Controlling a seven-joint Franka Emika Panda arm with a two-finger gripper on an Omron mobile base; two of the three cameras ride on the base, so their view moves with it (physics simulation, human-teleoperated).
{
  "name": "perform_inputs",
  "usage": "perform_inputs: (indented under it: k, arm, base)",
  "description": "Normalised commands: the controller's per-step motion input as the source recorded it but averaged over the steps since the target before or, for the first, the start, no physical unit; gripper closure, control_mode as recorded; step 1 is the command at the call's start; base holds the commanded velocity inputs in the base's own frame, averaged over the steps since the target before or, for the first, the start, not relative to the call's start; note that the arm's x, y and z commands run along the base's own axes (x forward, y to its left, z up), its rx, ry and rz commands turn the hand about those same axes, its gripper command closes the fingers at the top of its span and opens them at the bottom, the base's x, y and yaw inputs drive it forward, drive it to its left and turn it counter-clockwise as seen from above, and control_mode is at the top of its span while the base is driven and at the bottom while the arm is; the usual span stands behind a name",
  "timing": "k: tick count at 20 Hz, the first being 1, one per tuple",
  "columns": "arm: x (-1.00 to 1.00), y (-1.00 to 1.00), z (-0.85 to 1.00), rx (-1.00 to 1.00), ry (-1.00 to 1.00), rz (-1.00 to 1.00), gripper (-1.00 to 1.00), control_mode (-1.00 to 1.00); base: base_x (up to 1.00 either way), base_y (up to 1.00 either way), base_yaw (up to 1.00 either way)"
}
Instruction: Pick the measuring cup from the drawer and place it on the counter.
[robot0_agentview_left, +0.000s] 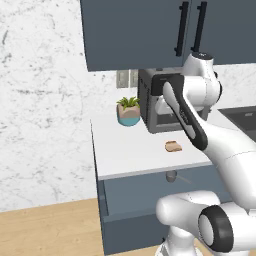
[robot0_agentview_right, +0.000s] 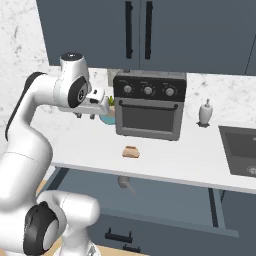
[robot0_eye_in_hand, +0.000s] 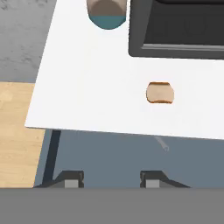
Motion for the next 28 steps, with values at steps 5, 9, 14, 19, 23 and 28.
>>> perform_inputs:
  k: [5, 9, 14, 19, 23, 28]
  arm:
    - [-0.13, 0.00, -0.03, 0.00, 0.00, 0.00, -1.00, -1.00]
    - [-0.67, 0.04, -0.31, -0.02, 0.00, 0.00, -1.00, -1.00]
    - [-0.64, 0.58, -0.47, 0.00, 0.00, 0.00, -1.00, -1.00]
    - [-0.29, 0.65, -0.13, 0.03, -0.02, -0.01, -1.00, -1.00]
    - [-0.05, -0.86, 0.00, 0.10, -0.13, 0.00, -1.00, -1.00]
    - [-0.02, -0.23, 0.00, 0.04, -0.01, -0.02, -1.00, -1.00]
  base:
    - [0.00, 0.00, 0.00]
    - [0.00, 0.00, 0.00]
    - [0.00, 0.00, 0.00]
    - [0.00, 0.00, 0.00]
    - [0.00, 0.00, 0.00]
    - [0.00, 0.00, 0.00]
